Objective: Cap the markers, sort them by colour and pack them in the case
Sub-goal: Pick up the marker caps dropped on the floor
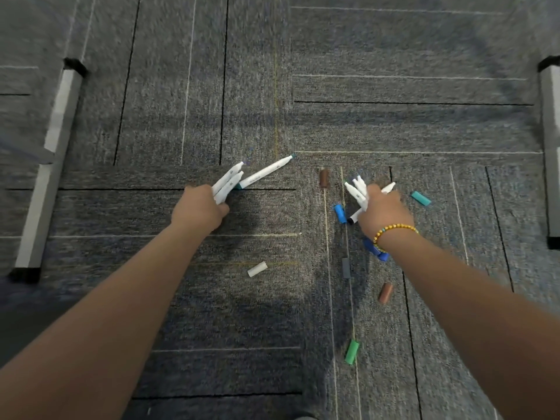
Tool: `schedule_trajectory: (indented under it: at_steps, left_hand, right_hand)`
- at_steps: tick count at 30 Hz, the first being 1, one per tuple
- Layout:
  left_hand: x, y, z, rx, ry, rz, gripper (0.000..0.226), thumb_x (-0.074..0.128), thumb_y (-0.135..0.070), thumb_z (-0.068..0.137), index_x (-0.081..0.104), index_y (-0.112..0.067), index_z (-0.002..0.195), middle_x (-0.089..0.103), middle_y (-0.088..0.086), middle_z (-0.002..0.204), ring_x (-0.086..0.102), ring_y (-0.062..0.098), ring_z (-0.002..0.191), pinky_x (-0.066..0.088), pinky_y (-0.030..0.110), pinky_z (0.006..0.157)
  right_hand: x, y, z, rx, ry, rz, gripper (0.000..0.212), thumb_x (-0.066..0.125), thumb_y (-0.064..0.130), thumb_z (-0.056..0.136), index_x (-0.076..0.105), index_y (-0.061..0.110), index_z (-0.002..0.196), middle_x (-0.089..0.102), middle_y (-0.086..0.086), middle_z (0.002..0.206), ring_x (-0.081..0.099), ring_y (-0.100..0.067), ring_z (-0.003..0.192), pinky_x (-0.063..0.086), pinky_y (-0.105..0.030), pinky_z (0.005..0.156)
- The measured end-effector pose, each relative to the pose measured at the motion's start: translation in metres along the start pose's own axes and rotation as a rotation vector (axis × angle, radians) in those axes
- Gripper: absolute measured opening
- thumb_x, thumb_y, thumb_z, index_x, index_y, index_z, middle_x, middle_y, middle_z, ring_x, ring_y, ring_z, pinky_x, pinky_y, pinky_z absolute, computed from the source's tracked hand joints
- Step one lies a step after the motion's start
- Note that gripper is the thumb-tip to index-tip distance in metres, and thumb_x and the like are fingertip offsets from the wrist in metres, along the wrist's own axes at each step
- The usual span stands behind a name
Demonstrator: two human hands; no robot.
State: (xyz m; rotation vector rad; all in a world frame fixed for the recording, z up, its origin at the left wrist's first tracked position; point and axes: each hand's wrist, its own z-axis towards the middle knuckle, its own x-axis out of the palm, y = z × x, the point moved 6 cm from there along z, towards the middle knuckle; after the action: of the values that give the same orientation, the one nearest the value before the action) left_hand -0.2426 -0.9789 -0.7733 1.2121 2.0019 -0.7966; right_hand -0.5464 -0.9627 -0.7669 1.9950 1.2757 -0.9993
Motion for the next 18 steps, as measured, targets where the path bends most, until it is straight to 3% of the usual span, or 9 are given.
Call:
schedule_trajectory:
  at_steps: [4,8,13,18]
  left_hand:
    - [-0.011,-0.005,-0.001,-0.019,-0.114,-0.219,0.021,0.054,-0.023,0.092,0.042,-0.007,0.096,0.041,0.003,0.068,0.042,0.017,0.053,0.035,0.028,0.044]
    - [-0.026,-0.031,0.002,0.101,-0.219,-0.261,0.021,0.056,-0.022,0.091,0.045,-0.007,0.101,0.048,0.003,0.074,0.051,0.024,0.063,0.052,0.039,0.058]
    - [-0.013,-0.070,0.007,0.244,-0.171,-0.047,0.030,0.059,-0.024,0.091,0.049,-0.008,0.114,0.057,0.005,0.089,0.052,0.018,0.067,0.041,0.027,0.052]
    - [0.000,-0.078,0.013,0.229,-0.187,0.106,0.027,0.059,-0.023,0.091,0.050,-0.009,0.113,0.059,0.008,0.093,0.054,0.023,0.078,0.044,0.032,0.059]
  right_hand:
    - [-0.003,0.003,-0.007,-0.041,-0.051,0.009,0.036,0.052,0.019,0.091,0.045,0.009,0.125,0.039,-0.016,0.127,0.047,-0.025,0.075,0.040,-0.034,0.067]
    - [-0.007,0.006,-0.009,-0.051,-0.080,0.037,0.035,0.049,0.023,0.094,0.046,0.004,0.123,0.040,-0.014,0.124,0.048,-0.025,0.075,0.039,-0.034,0.066]
    - [-0.001,0.012,-0.009,-0.059,-0.089,-0.056,0.038,0.054,0.011,0.091,0.040,0.004,0.126,0.039,-0.017,0.126,0.056,-0.033,0.098,0.044,-0.036,0.072]
    - [0.003,0.006,-0.005,-0.043,-0.115,0.078,0.050,0.055,-0.002,0.086,0.030,0.007,0.128,0.047,-0.017,0.123,0.055,-0.036,0.103,0.043,-0.039,0.071]
